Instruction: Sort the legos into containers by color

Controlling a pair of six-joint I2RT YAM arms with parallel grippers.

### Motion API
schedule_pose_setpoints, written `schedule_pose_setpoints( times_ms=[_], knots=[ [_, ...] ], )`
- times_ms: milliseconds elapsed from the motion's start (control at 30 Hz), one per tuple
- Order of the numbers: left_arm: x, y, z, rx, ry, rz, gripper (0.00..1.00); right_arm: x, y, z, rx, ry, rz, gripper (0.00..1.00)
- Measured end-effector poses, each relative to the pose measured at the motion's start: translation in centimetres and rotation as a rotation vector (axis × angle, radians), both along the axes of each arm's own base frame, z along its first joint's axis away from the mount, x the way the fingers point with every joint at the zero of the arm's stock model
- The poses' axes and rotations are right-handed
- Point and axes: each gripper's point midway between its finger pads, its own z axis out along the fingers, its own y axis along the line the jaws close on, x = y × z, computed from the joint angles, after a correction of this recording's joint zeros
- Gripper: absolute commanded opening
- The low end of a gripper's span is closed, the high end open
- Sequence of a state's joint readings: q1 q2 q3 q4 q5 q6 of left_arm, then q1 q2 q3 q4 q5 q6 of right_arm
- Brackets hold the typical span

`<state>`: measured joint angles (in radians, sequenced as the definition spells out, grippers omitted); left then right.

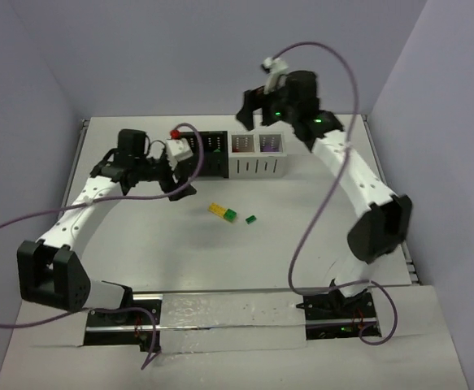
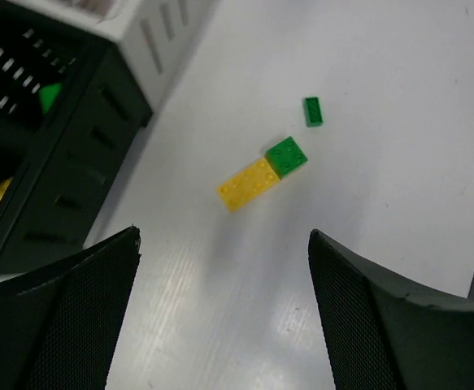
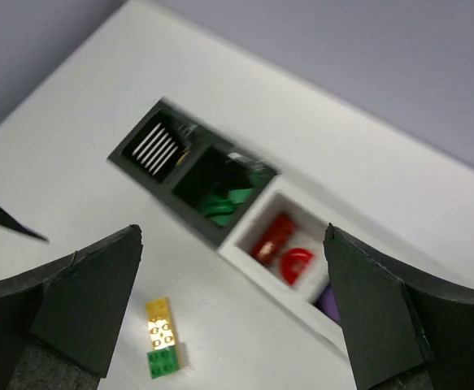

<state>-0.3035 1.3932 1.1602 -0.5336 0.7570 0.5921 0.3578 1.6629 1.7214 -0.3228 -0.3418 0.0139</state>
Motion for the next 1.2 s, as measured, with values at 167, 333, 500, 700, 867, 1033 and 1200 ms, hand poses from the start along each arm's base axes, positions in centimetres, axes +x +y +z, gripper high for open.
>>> schedule_pose_setpoints(
  times_ms=[167,333,500,700,867,1033,1200],
  knots=[
    [-2.6,-5.2,-3.1,0.143,-0.056,-0.298,0.88,-4.4,-7.9,3.8,0.01,-0.098,-0.129,1.0],
    [-2.9,-8.9,-6.9,0.252,-0.084,-0.499,0.86,-8.8,-11.7,-1.7,-0.051,0.004,-0.178,1.0],
    [-3.2,-10.2,-11.1,0.362,-0.066,-0.616,0.83,-11.7,-14.2,-9.3,-0.113,0.175,-0.226,1.0],
    [-3.4,-11.1,-14.3,0.457,-0.071,-0.694,0.8,-13.7,-15.5,-11.2,-0.143,0.218,-0.251,1.0],
    [-2.5,-11.3,-15.5,0.512,-0.076,-0.705,0.75,-13.7,-15.7,-11.0,-0.149,0.207,-0.252,1.0],
    [-2.0,-10.9,-16.4,0.55,-0.075,-0.701,0.68,-13.7,-15.8,-11.0,-0.152,0.205,-0.251,1.0],
    [-1.6,-10.6,-16.7,0.578,-0.084,-0.698,0.61,-13.7,-15.8,-11.0,-0.153,0.204,-0.25,1.0]
  ],
)
